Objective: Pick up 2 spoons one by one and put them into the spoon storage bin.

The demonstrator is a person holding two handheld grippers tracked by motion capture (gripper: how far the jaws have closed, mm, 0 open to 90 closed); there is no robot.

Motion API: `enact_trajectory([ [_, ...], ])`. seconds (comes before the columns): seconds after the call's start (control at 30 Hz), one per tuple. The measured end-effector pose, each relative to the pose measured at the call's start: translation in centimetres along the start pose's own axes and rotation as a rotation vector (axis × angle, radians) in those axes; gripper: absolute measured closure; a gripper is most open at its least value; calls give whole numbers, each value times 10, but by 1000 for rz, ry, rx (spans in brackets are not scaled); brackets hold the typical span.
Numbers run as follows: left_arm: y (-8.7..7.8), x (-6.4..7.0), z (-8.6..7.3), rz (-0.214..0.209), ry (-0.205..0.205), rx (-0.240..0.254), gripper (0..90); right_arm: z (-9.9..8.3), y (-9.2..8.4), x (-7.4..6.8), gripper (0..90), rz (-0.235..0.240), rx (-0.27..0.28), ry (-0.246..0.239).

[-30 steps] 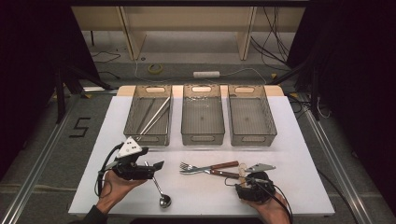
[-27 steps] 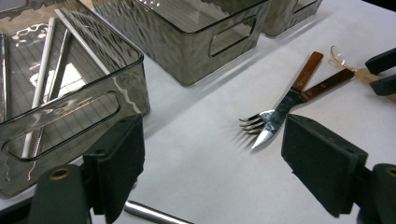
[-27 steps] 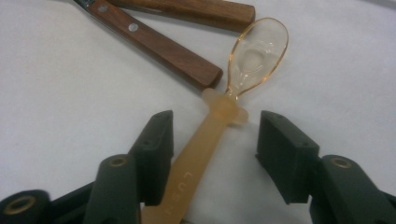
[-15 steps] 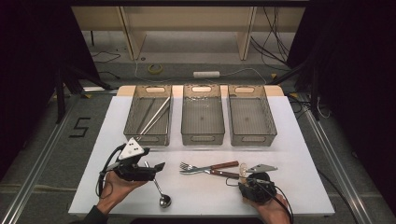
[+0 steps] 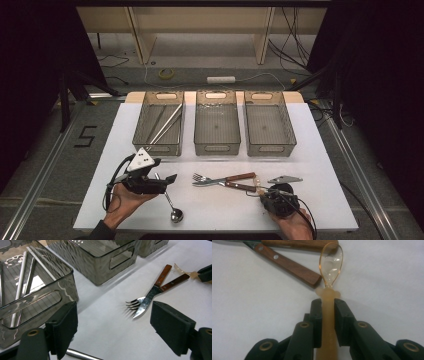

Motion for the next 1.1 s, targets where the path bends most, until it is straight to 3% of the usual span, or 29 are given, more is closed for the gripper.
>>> enact_trajectory([
  [0.23,0,-3,-1,0,-11,2,217,8,-10,2,791,31,39,1],
  [0.53,0,-5,-2,3,-23,-1,217,32,-26,-5,791,89,124,-48],
  [0.67,1,-5,-2,3,-28,2,215,54,-29,-14,791,123,164,-69],
  [0.9,-1,-6,0,-3,-43,18,207,109,-29,-37,791,168,230,-106],
  [1.1,-4,-6,2,-6,-64,44,187,144,-24,-55,790,190,248,-122],
])
Point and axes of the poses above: each handheld gripper's, and its own axes: y roughly forward along the jaws, z roughly out of its top, x roughly to its right, the point moved 9 cm from there along y, roughly forward along the jaws, and after that the axes turned 12 degrees about y, right-handed, at the moved point
